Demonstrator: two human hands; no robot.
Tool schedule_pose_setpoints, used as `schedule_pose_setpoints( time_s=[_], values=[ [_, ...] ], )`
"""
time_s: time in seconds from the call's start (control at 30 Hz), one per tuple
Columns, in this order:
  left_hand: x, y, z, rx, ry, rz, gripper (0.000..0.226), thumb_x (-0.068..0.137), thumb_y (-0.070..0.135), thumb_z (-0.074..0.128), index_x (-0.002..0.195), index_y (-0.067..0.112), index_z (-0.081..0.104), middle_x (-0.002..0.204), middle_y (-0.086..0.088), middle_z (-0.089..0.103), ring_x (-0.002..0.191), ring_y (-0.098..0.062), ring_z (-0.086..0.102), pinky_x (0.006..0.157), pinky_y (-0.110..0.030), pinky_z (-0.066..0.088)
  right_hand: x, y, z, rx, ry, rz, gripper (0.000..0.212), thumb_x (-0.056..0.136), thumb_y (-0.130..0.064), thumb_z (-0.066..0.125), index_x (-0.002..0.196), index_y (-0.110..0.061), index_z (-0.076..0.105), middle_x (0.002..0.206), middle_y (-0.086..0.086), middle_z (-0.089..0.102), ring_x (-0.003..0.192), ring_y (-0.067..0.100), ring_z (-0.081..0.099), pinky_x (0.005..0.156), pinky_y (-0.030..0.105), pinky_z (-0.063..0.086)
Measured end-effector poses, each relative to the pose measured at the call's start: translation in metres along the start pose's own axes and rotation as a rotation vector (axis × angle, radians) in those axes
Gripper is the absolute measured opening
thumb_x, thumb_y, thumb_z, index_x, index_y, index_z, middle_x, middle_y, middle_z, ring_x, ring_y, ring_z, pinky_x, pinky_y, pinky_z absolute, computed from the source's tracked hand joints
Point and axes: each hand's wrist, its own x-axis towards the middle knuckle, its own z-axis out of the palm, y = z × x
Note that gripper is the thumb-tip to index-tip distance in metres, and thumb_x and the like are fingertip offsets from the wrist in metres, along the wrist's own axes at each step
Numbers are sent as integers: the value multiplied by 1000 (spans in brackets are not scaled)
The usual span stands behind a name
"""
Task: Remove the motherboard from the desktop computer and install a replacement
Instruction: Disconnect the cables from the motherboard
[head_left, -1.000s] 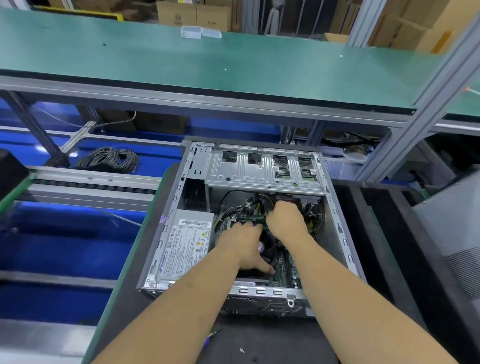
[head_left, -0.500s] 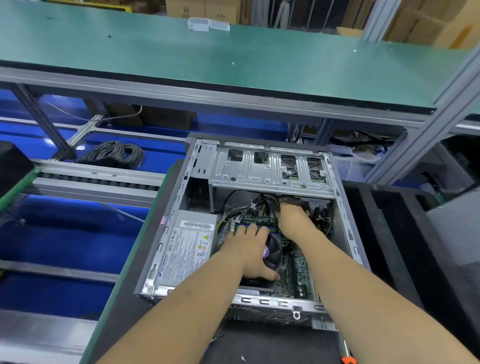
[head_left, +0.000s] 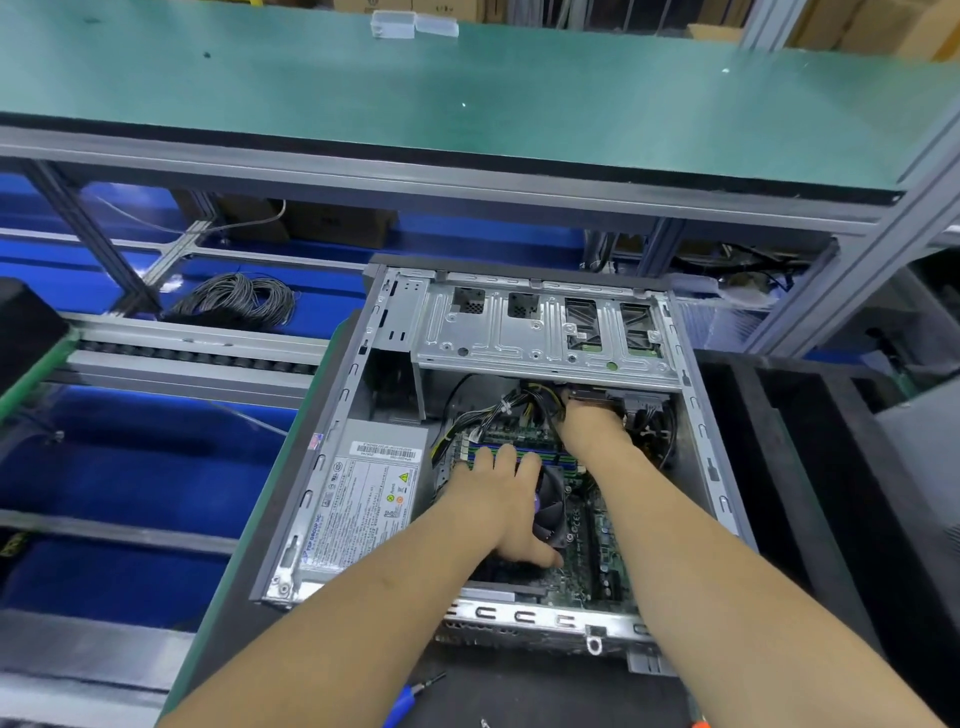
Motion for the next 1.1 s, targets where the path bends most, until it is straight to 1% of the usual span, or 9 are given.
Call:
schedule_pose_setpoints(
  time_s=[0.2,0.3,0.5,0.63,0.73,0.83,0.93,1.03,1.1],
  values=[
    [-1,0,2,-15,39,25,106,72,77,65,146,15,19,145,-10,27,134,-36,28,101,-53,40,0,7,4,53,23,-43,27,103,-20,45,129,-12,51,77,4,41,79,28,49,68,32,42],
    [-3,0,1,7,40,24,105,74,78,63,146,15,19,145,-9,27,133,-36,28,100,-52,40,0,9,5,66,31,-61,28,102,-17,44,129,-13,52,76,3,43,76,26,49,67,31,42],
    [-3,1,-2,-1,13,11,101,74,76,64,143,16,22,141,-11,28,131,-36,29,100,-52,41,-1,11,4,102,8,-102,41,101,-12,43,142,-19,45,100,9,54,77,23,47,66,28,41],
    [-2,1,-3,5,-1,13,100,74,77,64,142,16,22,140,-10,28,130,-37,29,99,-52,42,-1,12,5,140,27,-98,37,101,-12,43,138,-18,48,81,-1,45,67,18,44,62,27,38],
    [-2,1,-4,14,-10,11,101,73,78,63,141,16,22,140,-9,28,131,-37,29,99,-52,40,-4,12,3,137,27,-117,38,101,-10,42,139,-17,48,84,-3,47,67,16,43,59,25,35],
    [-1,1,-3,15,-9,9,102,73,79,63,142,16,22,140,-11,29,131,-37,29,99,-52,39,-5,13,5,120,67,-117,30,101,-11,44,128,-13,55,83,-3,54,64,15,43,56,23,31],
    [-1,1,-4,1,-10,6,101,73,78,64,142,16,23,140,-11,29,132,-37,29,100,-52,40,-6,13,8,155,60,-104,30,102,-9,42,130,-11,53,75,-11,44,60,9,38,50,24,26],
    [-3,2,-4,-5,-15,7,100,73,78,64,140,16,24,141,-10,28,132,-37,29,101,-53,40,-7,13,4,140,49,-114,35,102,-10,43,136,-12,50,100,-1,63,72,17,47,65,26,38],
    [-2,1,-4,5,-10,11,100,73,79,63,141,16,23,141,-10,28,132,-37,28,101,-53,39,-7,13,5,130,49,-117,33,102,-11,45,134,-11,52,118,5,65,79,22,49,69,28,40]
  ],
)
